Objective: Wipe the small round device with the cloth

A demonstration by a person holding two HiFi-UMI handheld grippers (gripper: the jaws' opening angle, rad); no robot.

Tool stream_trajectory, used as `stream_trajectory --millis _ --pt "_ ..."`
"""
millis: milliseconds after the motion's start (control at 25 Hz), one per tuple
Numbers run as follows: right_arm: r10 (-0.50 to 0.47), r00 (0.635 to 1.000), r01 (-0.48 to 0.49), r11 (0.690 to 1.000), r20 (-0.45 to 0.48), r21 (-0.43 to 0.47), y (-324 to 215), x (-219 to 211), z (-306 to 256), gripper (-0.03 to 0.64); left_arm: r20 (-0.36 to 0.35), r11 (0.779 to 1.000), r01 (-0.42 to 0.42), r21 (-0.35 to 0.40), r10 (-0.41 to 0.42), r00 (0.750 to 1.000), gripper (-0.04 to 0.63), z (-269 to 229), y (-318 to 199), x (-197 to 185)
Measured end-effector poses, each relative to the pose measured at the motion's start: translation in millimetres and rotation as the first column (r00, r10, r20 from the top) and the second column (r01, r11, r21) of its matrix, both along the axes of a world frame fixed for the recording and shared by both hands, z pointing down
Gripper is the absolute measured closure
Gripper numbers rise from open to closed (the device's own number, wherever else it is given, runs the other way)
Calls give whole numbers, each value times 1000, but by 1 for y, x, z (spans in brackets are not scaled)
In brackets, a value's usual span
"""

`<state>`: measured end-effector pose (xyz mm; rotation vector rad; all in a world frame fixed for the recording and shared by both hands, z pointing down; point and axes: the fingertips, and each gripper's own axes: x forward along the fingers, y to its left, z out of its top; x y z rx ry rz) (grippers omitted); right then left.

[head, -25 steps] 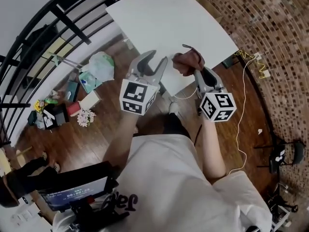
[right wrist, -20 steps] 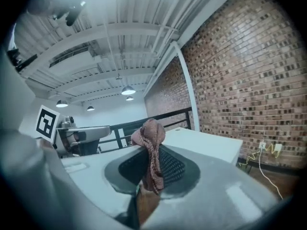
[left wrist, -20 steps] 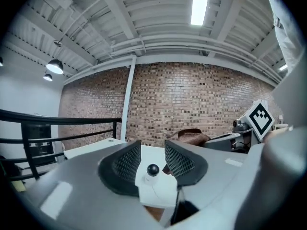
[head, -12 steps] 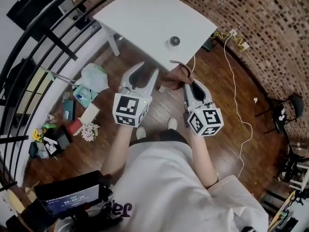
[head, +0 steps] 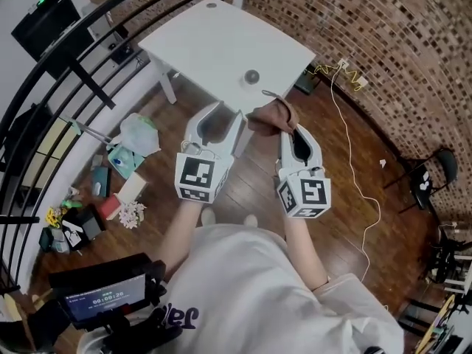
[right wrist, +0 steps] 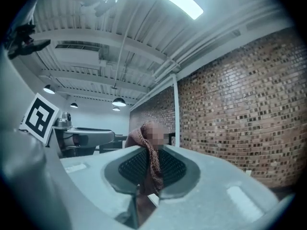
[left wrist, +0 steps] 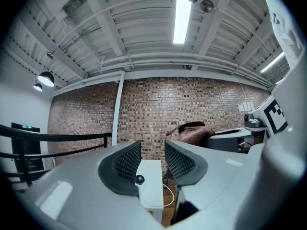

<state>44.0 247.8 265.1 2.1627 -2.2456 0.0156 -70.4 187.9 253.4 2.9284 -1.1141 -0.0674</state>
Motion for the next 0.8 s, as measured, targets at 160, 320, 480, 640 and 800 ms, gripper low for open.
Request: stream_trajectory --millis 160,320,480,640,800 --pt "8 999 -7 1000 33 -19 3 24 4 569 11 999 32 30 -33 999 423 -5 9 17" --pt "-18 999 18 1000 37 -12 8 51 3 569 15 998 59 37 -59 998 423 -6 16 44" --pt "-37 998 38 999 44 -19 7 67 8 569 23 996 77 50 -78 997 423 -7 20 60" --pt "-65 997 66 998 51 -16 12 76 10 569 36 992 114 52 -116 993 423 -4 29 65" --pt "-67 997 68 997 50 -19 23 100 10 569 32 991 124 48 -125 992 423 -4 38 85"
